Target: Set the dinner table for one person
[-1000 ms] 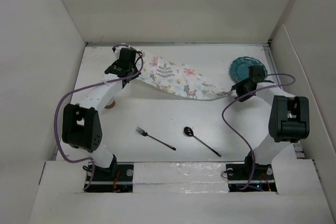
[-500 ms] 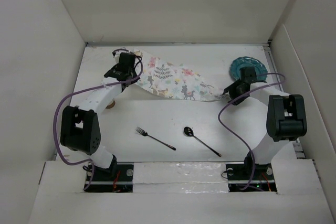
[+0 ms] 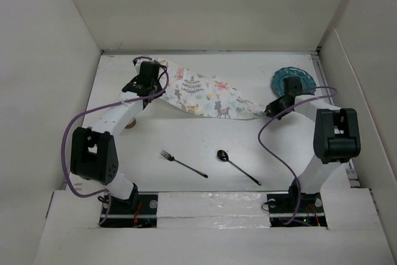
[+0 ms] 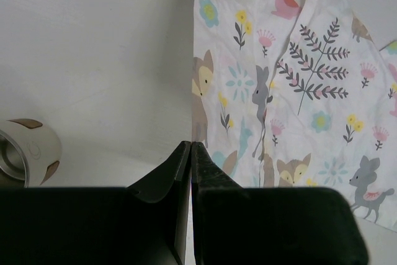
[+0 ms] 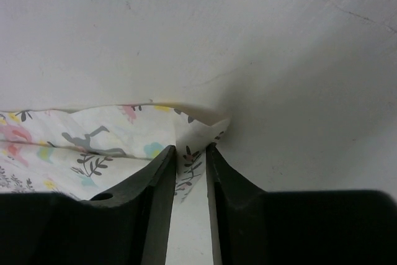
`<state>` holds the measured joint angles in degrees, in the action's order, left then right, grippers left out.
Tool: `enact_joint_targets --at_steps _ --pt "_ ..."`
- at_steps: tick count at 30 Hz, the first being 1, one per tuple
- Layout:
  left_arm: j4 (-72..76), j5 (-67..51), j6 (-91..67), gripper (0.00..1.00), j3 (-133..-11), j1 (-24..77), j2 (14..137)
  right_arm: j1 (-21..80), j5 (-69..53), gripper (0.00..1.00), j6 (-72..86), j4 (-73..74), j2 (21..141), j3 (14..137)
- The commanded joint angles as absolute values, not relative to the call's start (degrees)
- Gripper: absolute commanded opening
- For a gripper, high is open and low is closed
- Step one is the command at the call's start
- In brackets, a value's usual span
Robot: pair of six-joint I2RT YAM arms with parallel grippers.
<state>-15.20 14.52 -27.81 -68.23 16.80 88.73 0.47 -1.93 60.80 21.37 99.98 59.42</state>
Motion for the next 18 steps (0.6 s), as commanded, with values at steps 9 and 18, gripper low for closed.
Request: enact_joint_targets --at_steps 9,18 --pt "-14.5 15.6 -26.7 0.00 -72.6 17.0 86.2 0.9 1.7 0.00 60.5 22.5 97.0 63.2" --pt "-18.5 13.0 -26.4 0.00 -95.3 14.8 82.6 7.2 5.3 0.00 52.6 30.7 72.9 77.2"
